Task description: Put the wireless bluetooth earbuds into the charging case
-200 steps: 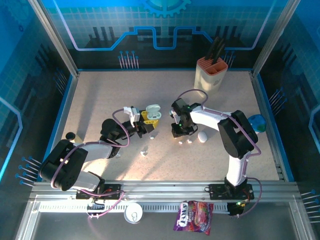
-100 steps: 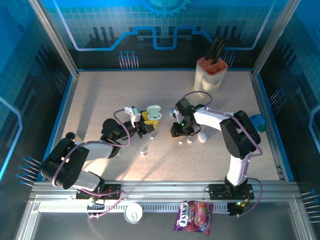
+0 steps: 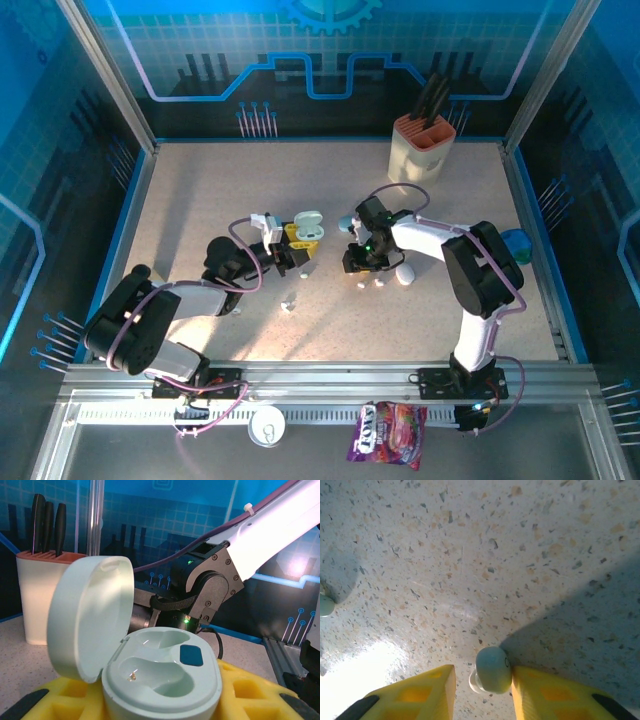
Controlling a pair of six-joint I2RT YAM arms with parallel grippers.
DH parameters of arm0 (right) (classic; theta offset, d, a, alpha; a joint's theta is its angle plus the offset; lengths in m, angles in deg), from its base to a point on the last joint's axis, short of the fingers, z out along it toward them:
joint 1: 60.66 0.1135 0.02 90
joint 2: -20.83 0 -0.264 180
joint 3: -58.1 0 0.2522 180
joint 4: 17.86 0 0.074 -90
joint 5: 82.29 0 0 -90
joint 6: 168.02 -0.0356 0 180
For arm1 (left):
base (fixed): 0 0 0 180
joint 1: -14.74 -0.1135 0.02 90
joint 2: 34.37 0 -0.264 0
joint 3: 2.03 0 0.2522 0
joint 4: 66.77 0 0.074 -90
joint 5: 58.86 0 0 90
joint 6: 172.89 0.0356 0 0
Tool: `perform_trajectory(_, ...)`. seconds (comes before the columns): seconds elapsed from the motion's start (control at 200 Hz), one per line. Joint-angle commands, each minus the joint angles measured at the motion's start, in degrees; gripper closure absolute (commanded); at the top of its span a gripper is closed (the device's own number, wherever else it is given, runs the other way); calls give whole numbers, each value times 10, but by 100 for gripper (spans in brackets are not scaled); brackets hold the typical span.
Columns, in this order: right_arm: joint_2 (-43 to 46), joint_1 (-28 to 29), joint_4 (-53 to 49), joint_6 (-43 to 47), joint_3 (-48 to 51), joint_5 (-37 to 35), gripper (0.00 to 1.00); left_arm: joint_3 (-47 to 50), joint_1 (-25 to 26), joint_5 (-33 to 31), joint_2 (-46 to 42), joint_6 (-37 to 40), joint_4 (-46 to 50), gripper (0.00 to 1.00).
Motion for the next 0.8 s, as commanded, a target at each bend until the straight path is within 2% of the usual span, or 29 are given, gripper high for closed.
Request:
perform_trajectory(0.0,12,-7,50,-11,11,8,64,-15,-5,19,4,-3,-19,76)
perform_trajectory(0.47,17,-12,72,-12,21,23,66,-17,-5,21,9,-2,-20,76)
perform_trajectory(0.795,9,-24,101,16,26,46,61,-17,-5,21,9,-4,-19,77)
